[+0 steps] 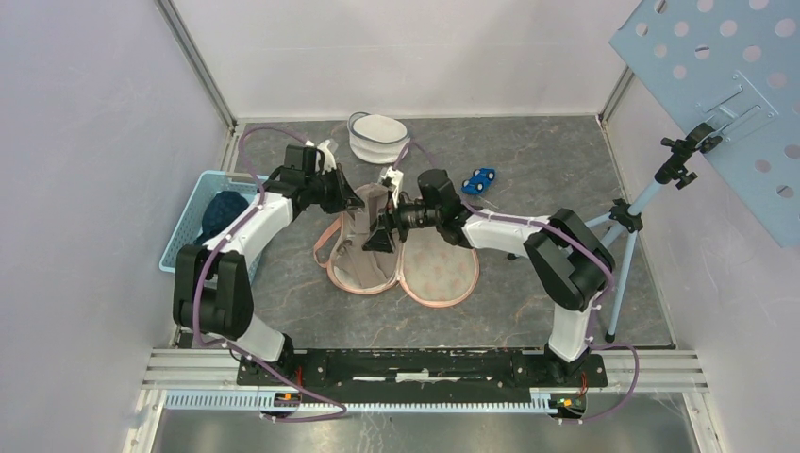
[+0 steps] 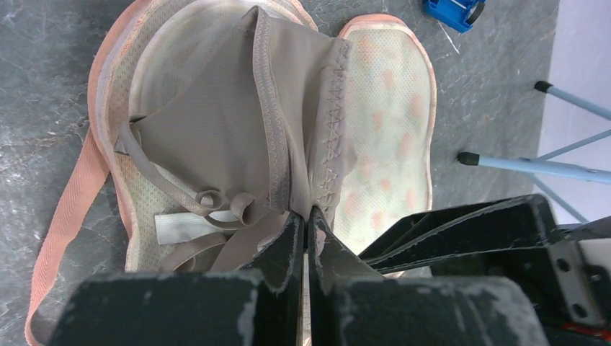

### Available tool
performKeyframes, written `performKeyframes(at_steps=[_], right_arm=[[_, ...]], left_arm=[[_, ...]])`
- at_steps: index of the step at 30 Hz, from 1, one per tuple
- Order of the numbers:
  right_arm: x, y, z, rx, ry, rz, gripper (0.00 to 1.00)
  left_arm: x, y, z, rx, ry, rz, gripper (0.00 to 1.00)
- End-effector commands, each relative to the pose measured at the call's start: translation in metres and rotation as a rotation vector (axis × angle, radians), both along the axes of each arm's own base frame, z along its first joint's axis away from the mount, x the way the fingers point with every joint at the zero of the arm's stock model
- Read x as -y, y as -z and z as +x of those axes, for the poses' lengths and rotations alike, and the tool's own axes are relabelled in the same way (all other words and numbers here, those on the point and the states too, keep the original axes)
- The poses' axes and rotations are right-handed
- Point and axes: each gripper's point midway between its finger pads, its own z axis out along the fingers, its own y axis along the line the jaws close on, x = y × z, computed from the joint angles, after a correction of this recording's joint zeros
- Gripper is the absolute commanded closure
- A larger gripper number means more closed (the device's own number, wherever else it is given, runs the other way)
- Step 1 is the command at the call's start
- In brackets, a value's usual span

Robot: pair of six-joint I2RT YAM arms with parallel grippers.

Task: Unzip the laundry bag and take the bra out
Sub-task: Adjust the bra in the laundry bag.

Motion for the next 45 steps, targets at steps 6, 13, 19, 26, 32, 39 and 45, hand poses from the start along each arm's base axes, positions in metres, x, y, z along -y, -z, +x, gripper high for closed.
performKeyframes(at_steps=[6,13,19,26,32,39,45], right_arm=[[-0.009,0.030,0.016,0.187,0.086,-0.046,0.20],[-0.008,0.026,0.015,0.275,0.103,0.014,0.41],[-0.011,0.009,0.012,0.351,0.093,0.090,0.76],[-0.012,0.002,0.006,0.354,0.071,0.127,1.00],[-0.008,0.004,0.003,0.370,0.057,0.119,1.00],[-0.007,0.010,0.002,0.401,0.042,0.087,1.00],[0.004,0.033,-0.003,0.375,0.045,0.019,1.00]], left_arm=[[0.011,-0.017,0.007,-0.030,-0.009,-0.169,0.98],[0.011,-0.015,0.006,-0.046,-0.001,-0.186,0.98],[0.013,-0.009,0.003,-0.069,0.012,-0.196,0.96],[0.002,-0.009,0.000,-0.037,0.071,-0.136,0.66],[-0.022,-0.015,-0.010,0.137,0.338,0.105,0.57],[-0.027,-0.023,-0.041,0.371,0.667,0.204,0.57],[-0.021,-0.013,-0.048,0.511,0.799,0.214,0.58]])
